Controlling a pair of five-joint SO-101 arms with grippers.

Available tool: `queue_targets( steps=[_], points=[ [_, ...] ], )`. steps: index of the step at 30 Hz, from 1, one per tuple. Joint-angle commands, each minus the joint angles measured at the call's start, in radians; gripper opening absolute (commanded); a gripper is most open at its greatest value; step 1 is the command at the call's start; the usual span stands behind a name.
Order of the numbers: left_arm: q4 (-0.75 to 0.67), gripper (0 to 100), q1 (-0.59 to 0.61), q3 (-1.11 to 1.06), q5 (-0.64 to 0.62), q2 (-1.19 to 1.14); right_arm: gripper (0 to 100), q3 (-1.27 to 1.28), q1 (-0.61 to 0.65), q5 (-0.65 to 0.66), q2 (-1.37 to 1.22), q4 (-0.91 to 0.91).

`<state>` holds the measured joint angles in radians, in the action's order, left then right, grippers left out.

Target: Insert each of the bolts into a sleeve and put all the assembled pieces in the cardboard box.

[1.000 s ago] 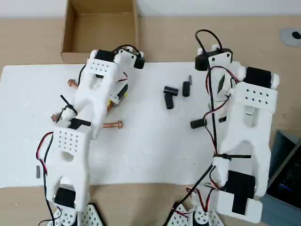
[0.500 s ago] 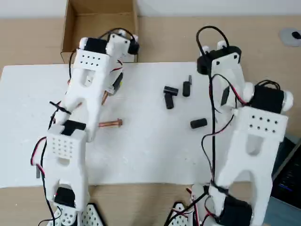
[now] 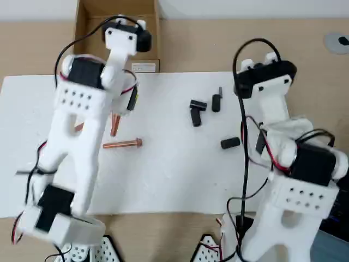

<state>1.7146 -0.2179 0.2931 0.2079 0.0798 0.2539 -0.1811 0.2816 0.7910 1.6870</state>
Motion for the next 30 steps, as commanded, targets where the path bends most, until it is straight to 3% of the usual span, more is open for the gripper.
queue_targets(
  steps=[1,5,8,17,26,30],
  points=[
    [-0.100,0,0.000,-0.155,-0.041,0.174,0.9,0.104,-0.008,-0.104,0.091,-0.097],
    [-0.267,0,-0.002,-0.427,-0.075,0.357,0.9,0.282,-0.004,-0.212,0.196,-0.224],
    [-0.381,0,-0.003,-0.621,-0.172,0.495,0.9,0.410,0.051,-0.272,0.278,-0.287],
    [-0.698,0,0.000,-1.013,-0.385,0.826,0.9,0.711,0.338,-0.422,0.513,-0.489],
    [-0.813,0,-0.008,-1.189,-0.563,1.107,0.9,0.908,0.590,-0.427,0.719,-0.629],
    [-0.850,0,-0.009,-1.247,-0.585,1.216,0.9,0.986,0.667,-0.423,0.822,-0.669]
  ],
)
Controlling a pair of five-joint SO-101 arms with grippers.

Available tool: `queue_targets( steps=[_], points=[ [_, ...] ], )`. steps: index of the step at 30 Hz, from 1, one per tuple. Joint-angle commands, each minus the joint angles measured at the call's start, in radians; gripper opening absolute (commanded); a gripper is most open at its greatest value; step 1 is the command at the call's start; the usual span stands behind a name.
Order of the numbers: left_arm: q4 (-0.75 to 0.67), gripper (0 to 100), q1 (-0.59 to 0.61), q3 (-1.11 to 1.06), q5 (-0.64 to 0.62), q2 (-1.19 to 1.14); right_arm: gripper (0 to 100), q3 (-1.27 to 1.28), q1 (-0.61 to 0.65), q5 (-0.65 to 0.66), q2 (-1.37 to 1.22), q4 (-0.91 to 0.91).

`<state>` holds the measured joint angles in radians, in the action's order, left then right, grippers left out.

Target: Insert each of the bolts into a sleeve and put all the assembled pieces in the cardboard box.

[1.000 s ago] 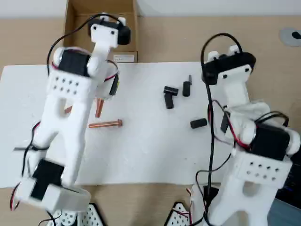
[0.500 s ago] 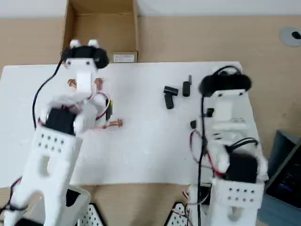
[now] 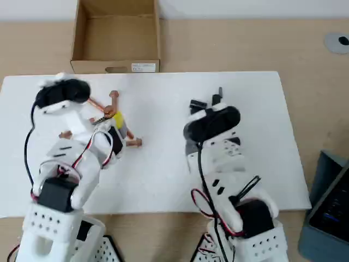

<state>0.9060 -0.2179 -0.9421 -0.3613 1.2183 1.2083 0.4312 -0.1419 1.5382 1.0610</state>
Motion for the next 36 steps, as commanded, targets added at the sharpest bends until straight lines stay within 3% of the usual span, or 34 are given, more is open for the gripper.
queue_targets(
  steps=[1,9,16,36],
  points=[
    [-0.055,0,-0.009,-0.026,-0.015,0.104,0.9,0.050,0.074,0.000,0.102,-0.048],
    [-0.155,0,-0.021,-0.133,-0.017,0.292,0.9,0.168,0.234,0.002,0.311,-0.081],
    [-0.155,0,-0.186,-0.166,-0.021,0.426,0.9,0.211,0.360,0.003,0.392,-0.097],
    [-0.058,0,-0.235,-0.184,-0.015,0.498,0.9,0.211,0.367,0.170,0.398,-0.140]
  ],
)
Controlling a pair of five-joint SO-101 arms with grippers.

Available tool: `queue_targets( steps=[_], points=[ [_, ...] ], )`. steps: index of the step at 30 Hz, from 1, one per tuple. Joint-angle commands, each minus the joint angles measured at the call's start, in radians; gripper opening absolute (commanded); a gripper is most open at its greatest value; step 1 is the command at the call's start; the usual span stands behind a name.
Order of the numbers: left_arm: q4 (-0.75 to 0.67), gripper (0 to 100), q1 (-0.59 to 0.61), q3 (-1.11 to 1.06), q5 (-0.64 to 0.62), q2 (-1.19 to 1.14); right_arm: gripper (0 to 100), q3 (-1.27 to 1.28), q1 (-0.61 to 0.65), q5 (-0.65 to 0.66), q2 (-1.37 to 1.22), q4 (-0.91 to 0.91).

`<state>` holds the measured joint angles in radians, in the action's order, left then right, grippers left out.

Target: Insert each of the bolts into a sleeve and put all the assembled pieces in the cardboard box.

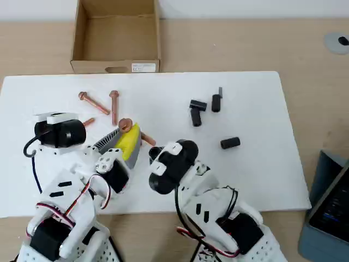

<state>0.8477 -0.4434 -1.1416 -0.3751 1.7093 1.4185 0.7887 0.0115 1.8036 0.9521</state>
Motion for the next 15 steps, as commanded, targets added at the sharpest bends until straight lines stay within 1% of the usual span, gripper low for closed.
queue_targets(
  steps=[1,9,13,15],
  points=[
    [0.000,0,-0.009,0.015,-0.002,0.007,0.9,0.001,0.010,0.023,0.133,-0.031],
    [0.002,0,-0.009,0.035,0.012,0.007,0.9,0.024,-0.007,0.028,0.133,-0.032],
    [0.002,0,-0.009,0.057,0.041,0.004,0.9,0.038,-0.042,0.029,0.133,-0.089],
    [0.005,0,-0.009,0.055,0.048,0.005,0.9,0.039,-0.041,0.057,0.133,-0.095]
  ],
)
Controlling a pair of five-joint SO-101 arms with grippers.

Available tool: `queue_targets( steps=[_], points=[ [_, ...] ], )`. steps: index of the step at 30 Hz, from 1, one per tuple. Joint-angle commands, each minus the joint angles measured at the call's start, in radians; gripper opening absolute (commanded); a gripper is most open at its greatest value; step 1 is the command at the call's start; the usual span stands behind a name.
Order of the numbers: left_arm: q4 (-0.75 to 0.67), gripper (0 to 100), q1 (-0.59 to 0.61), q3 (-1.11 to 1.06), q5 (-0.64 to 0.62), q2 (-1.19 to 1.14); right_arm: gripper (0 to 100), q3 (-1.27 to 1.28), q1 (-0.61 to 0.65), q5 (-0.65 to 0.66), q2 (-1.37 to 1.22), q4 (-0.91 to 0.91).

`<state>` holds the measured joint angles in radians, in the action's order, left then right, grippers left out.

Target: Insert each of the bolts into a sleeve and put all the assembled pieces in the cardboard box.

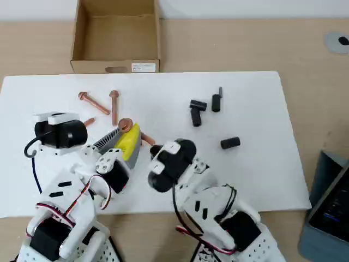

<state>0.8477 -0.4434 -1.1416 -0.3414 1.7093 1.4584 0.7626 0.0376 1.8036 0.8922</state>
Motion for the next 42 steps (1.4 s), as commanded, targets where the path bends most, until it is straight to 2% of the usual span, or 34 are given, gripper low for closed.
queue_targets(
  steps=[1,12,18,27,32,38,42],
  points=[
    [0.015,0,-0.009,0.057,0.014,0.004,0.9,-0.001,-0.015,0.044,0.133,-0.035],
    [0.040,0,-0.068,0.046,0.008,0.004,0.9,-0.015,-0.013,0.058,0.133,-0.035],
    [0.044,0,-0.071,-0.009,0.014,0.005,0.9,-0.045,-0.013,0.058,0.133,-0.035],
    [0.044,0,-0.195,-0.133,0.015,0.002,0.9,-0.054,-0.013,0.100,0.133,-0.037],
    [0.044,1,-0.190,-0.181,0.031,0.005,0.9,-0.064,-0.013,0.100,0.133,-0.037],
    [0.044,19,-0.149,-0.183,0.064,0.004,0.9,-0.059,-0.013,0.100,0.133,-0.037],
    [0.043,21,-0.097,-0.173,0.068,0.005,0.9,-0.058,-0.013,0.097,0.133,-0.035]
  ],
)
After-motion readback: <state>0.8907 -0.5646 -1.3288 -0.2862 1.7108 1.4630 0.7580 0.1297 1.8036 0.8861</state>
